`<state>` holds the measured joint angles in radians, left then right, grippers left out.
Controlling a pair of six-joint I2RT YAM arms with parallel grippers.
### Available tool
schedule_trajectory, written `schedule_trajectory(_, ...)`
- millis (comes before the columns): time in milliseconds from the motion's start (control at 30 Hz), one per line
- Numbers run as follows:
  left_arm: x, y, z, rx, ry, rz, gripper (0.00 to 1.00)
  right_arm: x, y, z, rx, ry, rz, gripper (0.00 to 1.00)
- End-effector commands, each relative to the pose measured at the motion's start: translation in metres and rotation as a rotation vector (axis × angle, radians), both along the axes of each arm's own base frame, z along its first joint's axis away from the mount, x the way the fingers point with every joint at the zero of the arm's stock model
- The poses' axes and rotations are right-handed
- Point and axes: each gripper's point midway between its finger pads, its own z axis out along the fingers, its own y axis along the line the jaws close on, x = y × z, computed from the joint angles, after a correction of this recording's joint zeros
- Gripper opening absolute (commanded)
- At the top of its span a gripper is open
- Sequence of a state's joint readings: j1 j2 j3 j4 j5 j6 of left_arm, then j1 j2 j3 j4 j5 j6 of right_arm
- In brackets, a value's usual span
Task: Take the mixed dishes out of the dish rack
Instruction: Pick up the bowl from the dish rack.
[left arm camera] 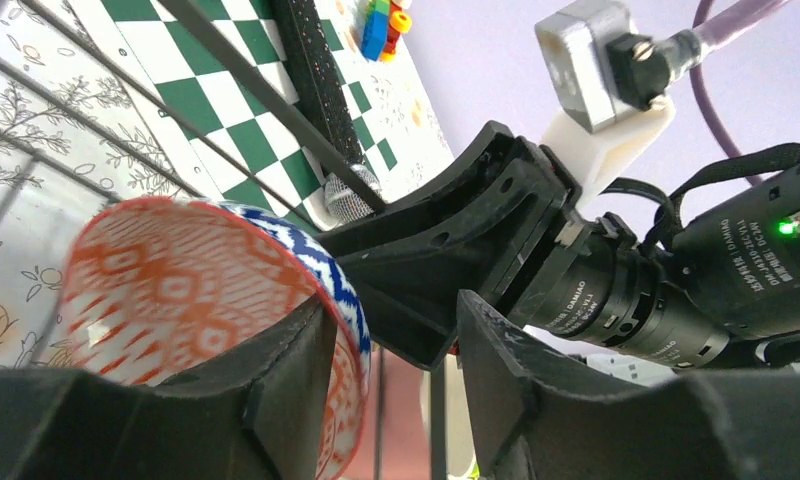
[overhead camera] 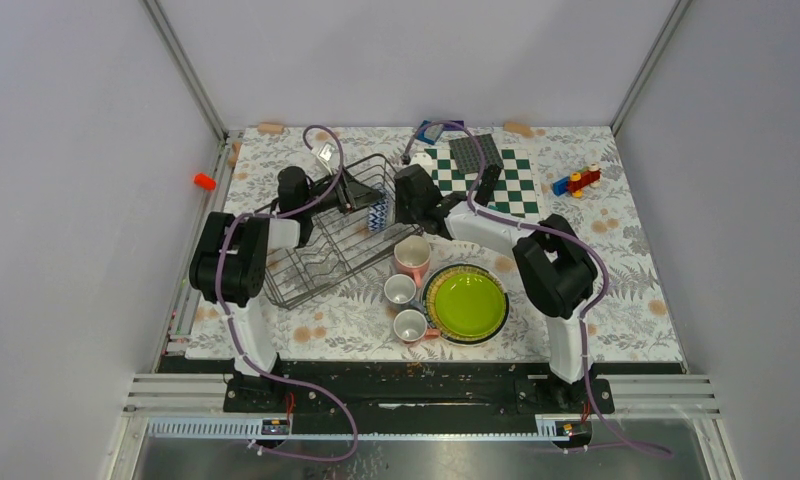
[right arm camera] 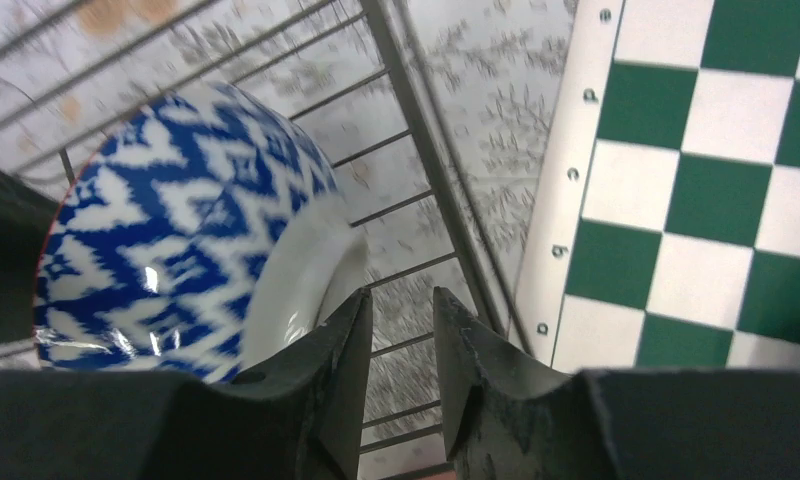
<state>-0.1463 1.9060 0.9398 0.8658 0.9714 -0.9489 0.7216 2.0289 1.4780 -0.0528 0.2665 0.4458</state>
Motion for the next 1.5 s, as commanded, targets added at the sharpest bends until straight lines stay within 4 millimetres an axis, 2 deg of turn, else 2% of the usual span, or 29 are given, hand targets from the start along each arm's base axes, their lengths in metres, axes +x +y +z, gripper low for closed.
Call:
schedule_trajectory(0, -0.001, -0.006, 0.017, -0.057, -0.079, -0.052, 0.45, 0.000, 0.005, 0.028, 0.039, -0.032, 0.002, 0.37)
schedule_trajectory(167, 0.004, -0.005, -0.003, 0.006, -0.041, -0.033, 0.43, 0.001, 0.005, 0.030, 0.048, -0.037, 0.001, 0.37)
schedule_trajectory(300, 0.009, 0.002, -0.034, 0.162, 0.035, 0.037, 0.44, 0.001, 0.007, 0.032, 0.056, -0.039, 0.007, 0.37)
schedule_trajectory(400, 0.015, 0.009, -0.046, 0.289, 0.040, 0.111, 0.49, 0.001, 0.007, 0.032, 0.060, -0.039, 0.010, 0.38)
schedule_trajectory(500, 0.019, 0.009, -0.047, 0.362, 0.029, 0.137, 0.55, 0.001, 0.008, 0.037, 0.063, -0.048, 0.014, 0.38)
schedule_trajectory(667, 0.022, -0.001, -0.050, 0.454, 0.004, 0.126, 0.58, 0.002, 0.009, 0.054, 0.081, -0.082, 0.025, 0.41)
schedule_trajectory(933, 0.028, -0.012, -0.040, 0.463, -0.037, 0.127, 0.67, -0.004, 0.004, 0.073, 0.104, -0.120, 0.037, 0.45)
schedule_trajectory(1033, 0.028, -0.014, -0.043, 0.510, -0.054, 0.121, 0.69, -0.006, 0.000, 0.092, 0.112, -0.153, 0.040, 0.47)
schedule_trajectory(1100, 0.027, -0.017, -0.043, 0.519, -0.065, 0.104, 0.70, -0.006, 0.001, 0.113, 0.154, -0.209, 0.048, 0.47)
schedule_trajectory(1300, 0.026, -0.023, -0.044, 0.574, -0.088, 0.095, 0.72, -0.023, -0.019, 0.132, 0.173, -0.267, 0.044, 0.51)
schedule_trajectory(1467, 0.029, -0.024, -0.062, 0.734, -0.074, 0.131, 0.72, -0.041, -0.045, 0.127, 0.154, -0.284, 0.009, 0.52)
